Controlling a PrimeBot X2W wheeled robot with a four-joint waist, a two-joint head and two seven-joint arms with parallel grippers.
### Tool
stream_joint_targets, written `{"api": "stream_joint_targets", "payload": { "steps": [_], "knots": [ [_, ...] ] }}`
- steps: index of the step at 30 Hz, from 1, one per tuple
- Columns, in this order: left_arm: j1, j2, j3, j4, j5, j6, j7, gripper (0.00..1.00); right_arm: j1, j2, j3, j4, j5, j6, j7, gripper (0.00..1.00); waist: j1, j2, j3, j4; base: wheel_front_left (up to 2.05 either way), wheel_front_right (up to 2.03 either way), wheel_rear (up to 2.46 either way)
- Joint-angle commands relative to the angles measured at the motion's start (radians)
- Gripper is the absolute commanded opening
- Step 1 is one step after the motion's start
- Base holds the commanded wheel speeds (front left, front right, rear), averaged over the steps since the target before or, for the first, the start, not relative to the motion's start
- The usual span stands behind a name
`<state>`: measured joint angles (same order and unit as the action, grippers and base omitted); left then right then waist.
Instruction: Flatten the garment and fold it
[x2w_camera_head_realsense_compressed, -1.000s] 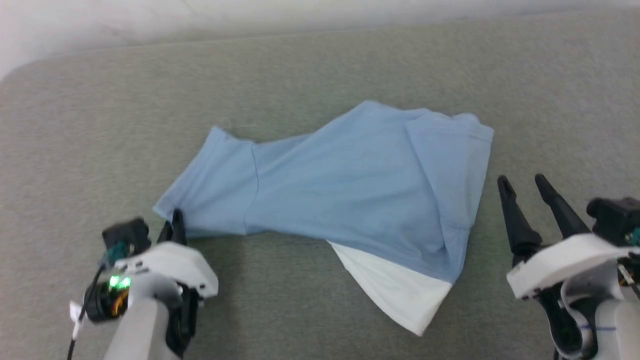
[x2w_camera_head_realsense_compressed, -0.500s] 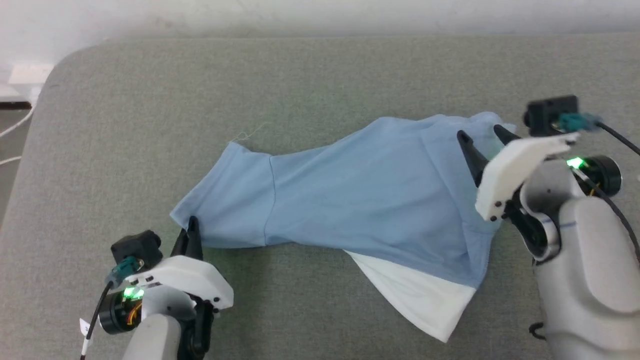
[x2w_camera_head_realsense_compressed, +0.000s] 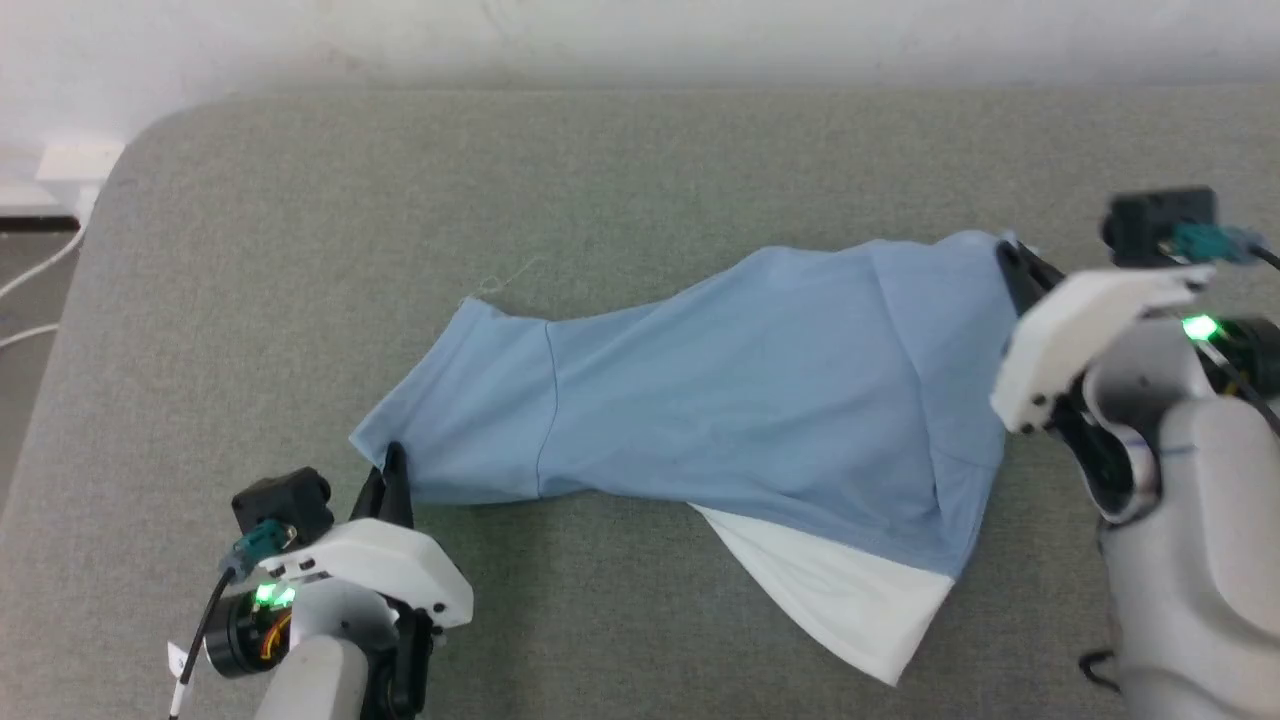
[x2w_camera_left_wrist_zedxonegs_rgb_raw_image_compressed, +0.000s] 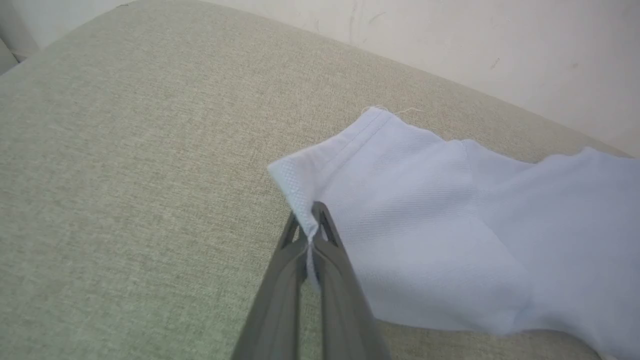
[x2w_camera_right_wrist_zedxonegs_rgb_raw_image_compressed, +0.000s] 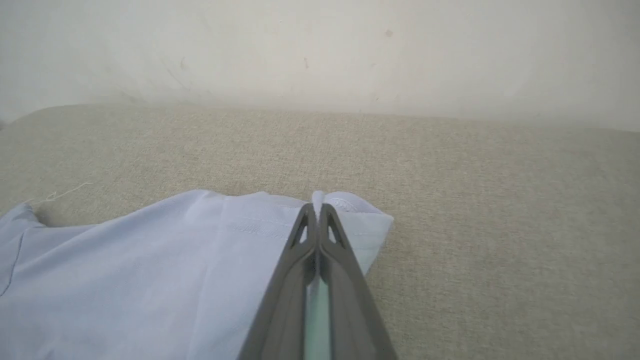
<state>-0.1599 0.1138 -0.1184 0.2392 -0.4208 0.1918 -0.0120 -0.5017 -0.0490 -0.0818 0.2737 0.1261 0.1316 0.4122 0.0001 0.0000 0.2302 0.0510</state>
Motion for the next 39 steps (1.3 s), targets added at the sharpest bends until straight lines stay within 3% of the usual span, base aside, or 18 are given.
{"api": "stream_joint_targets", "payload": {
  "steps": [1, 5, 11, 18, 21, 25, 30, 34, 39],
  "knots": [
    [0.019, 0.006, 0.002, 0.002, -0.003, 0.007, 0.0, 0.0, 0.034, -0.001, -0.017, -0.012, 0.015, -0.001, -0.012, 0.0, -0.0001, 0.0, -0.026, -0.016, 0.0, 0.0, 0.0],
    [0.041, 0.011, 0.002, -0.004, -0.007, 0.01, 0.006, 0.0, 0.155, -0.001, -0.15, -0.078, 0.055, -0.001, -0.056, 0.0, -0.0001, 0.0, -0.059, -0.029, 0.0, 0.0, 0.0],
    [0.07, 0.018, 0.005, -0.023, -0.015, 0.016, 0.013, 0.0, 0.363, -0.001, -0.334, -0.107, 0.044, -0.001, -0.023, 0.0, -0.0001, 0.0, -0.085, -0.048, 0.0, 0.0, 0.0],
    [0.088, 0.026, 0.01, -0.053, -0.025, 0.021, 0.02, 0.0, 0.461, -0.001, -0.392, -0.143, 0.046, -0.001, 0.003, 0.0, -0.0001, 0.0, -0.091, -0.062, 0.0, 0.0, 0.0],
    [0.088, 0.02, 0.022, -0.098, -0.061, 0.0, 0.019, 0.0, 0.452, -0.001, -0.393, -0.202, 0.038, -0.001, 0.003, 0.0, -0.0001, 0.0, -0.091, -0.066, 0.0, 0.0, 0.0],
    [0.045, 0.018, 0.053, -0.191, -0.154, -0.062, 0.037, 0.0, 0.396, -0.001, -0.37, -0.328, -0.012, -0.001, 0.04, 0.0, -0.0001, 0.0, -0.077, -0.071, 0.0, 0.0, 0.0],
    [-0.095, 0.069, 0.066, -0.291, -0.218, -0.118, 0.128, 0.0, 0.228, -0.044, -0.288, -0.424, -0.059, -0.001, 0.12, 0.0, -0.0001, 0.0, -0.03, -0.084, 0.0, 0.0, 0.0],
    [-0.261, 0.099, 0.09, -0.331, -0.27, -0.124, 0.208, 0.0, 0.036, -0.113, -0.204, -0.395, -0.046, -0.001, 0.191, 0.0, -0.0001, 0.0, 0.036, -0.096, 0.0, 0.0, 0.0],
    [-0.504, 0.128, 0.128, -0.286, -0.293, -0.1, 0.252, 0.0, -0.238, -0.168, -0.085, -0.292, -0.031, -0.001, 0.229, 0.0, -0.0001, 0.0, 0.138, -0.114, 0.0, 0.0, 0.0]
  ]
}}
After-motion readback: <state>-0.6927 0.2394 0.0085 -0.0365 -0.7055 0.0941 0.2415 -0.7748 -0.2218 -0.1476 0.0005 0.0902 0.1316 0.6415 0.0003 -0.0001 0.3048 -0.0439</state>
